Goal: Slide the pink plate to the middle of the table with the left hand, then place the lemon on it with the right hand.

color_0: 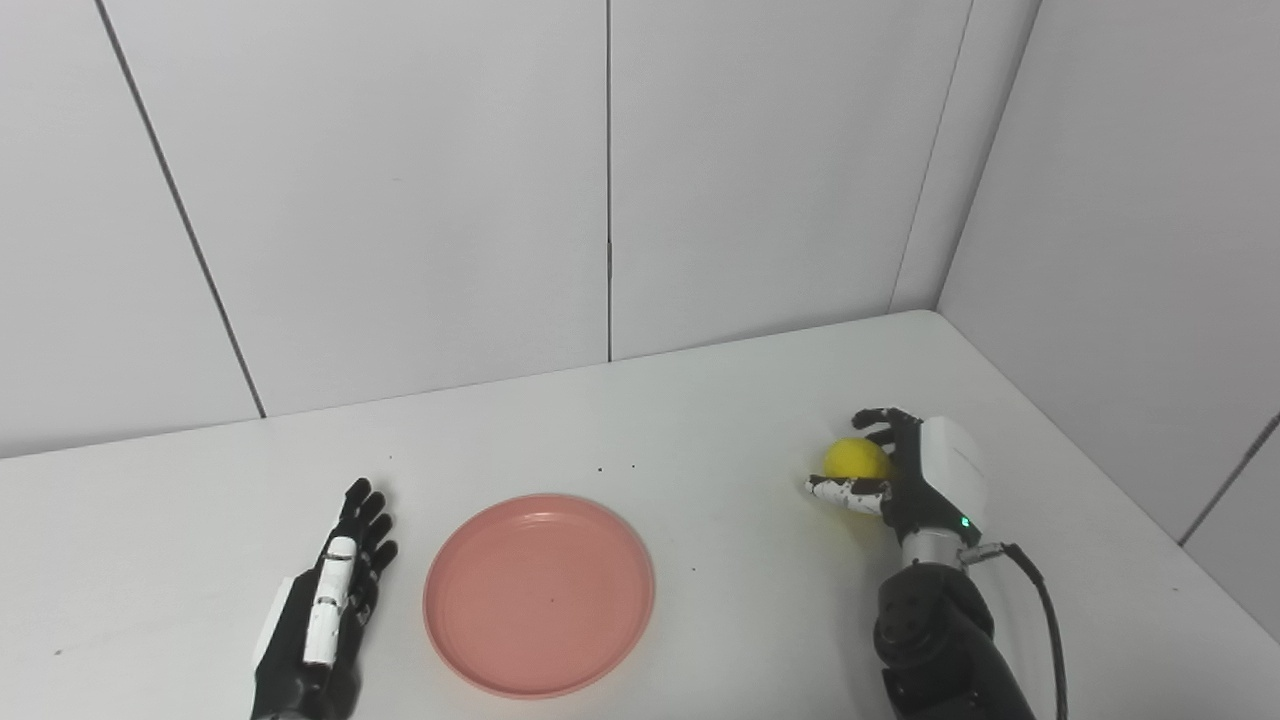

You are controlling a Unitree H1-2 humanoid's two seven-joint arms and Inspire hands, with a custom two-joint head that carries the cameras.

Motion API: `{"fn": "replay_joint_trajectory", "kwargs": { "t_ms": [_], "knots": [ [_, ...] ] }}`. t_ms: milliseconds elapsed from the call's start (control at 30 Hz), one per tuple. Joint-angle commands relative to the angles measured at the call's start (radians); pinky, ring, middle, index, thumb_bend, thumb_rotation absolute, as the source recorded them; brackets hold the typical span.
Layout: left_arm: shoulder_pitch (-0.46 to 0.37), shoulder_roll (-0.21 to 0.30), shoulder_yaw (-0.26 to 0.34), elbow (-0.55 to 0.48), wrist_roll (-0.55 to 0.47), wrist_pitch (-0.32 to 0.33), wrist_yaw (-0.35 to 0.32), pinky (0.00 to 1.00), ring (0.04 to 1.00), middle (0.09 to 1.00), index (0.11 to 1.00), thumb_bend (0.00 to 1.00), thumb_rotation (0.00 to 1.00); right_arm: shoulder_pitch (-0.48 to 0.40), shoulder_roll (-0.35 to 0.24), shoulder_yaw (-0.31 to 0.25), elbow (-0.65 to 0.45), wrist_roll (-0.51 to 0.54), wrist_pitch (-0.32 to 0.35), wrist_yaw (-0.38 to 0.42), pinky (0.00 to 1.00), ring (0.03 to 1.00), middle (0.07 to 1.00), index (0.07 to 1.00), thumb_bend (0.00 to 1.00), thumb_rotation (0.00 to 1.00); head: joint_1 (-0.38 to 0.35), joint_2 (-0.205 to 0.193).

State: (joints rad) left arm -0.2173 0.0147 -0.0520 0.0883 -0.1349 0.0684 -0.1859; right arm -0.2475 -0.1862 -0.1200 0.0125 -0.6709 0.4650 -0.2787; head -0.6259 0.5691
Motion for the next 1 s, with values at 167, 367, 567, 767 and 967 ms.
{"fn": "replay_joint_trajectory", "kwargs": {
  "t_ms": [167, 367, 567, 767, 967],
  "knots": [
    [-0.015, -0.005, 0.003, -0.022, -0.015, 0.004, -0.005, 1.0, 1.0, 1.0, 1.0, 0.42, 1.0, -0.013, -0.012, 0.008, -0.029, 0.015, -0.09, -0.09, 0.11, 0.443, 0.532, 0.582, 0.5, 0.0, 0.004, 0.008],
    [-0.014, -0.006, -0.001, -0.023, -0.011, 0.007, 0.0, 1.0, 1.0, 1.0, 1.0, 0.42, 1.0, -0.01, -0.01, 0.014, -0.037, 0.027, -0.093, -0.097, 0.11, 0.443, 0.487, 0.582, 0.53, 0.0, 0.012, 0.009],
    [-0.009, -0.012, -0.006, -0.037, -0.007, 0.016, 0.003, 1.0, 1.0, 1.0, 1.0, 0.42, 1.0, -0.001, -0.012, 0.033, -0.066, 0.041, -0.137, -0.103, 0.11, 0.443, 0.479, 0.583, 0.53, 0.0, 0.031, 0.017],
    [-0.006, -0.018, -0.016, -0.029, -0.001, 0.004, 0.001, 1.0, 1.0, 1.0, 1.0, 0.45, 1.0, 0.017, -0.004, 0.081, -0.116, 0.038, -0.187, -0.099, 0.15, 0.443, 0.449, 0.511, 0.52, 0.0, 0.095, 0.033],
    [-0.006, -0.027, -0.028, -0.009, 0.014, -0.023, 0.005, 1.0, 1.0, 1.0, 1.0, 0.48, 1.0, 0.026, 0.004, 0.116, -0.155, 0.094, -0.23, -0.056, 0.15, 0.443, 0.428, 0.529, 0.51, 0.0, 0.163, 0.044]
  ]
}}
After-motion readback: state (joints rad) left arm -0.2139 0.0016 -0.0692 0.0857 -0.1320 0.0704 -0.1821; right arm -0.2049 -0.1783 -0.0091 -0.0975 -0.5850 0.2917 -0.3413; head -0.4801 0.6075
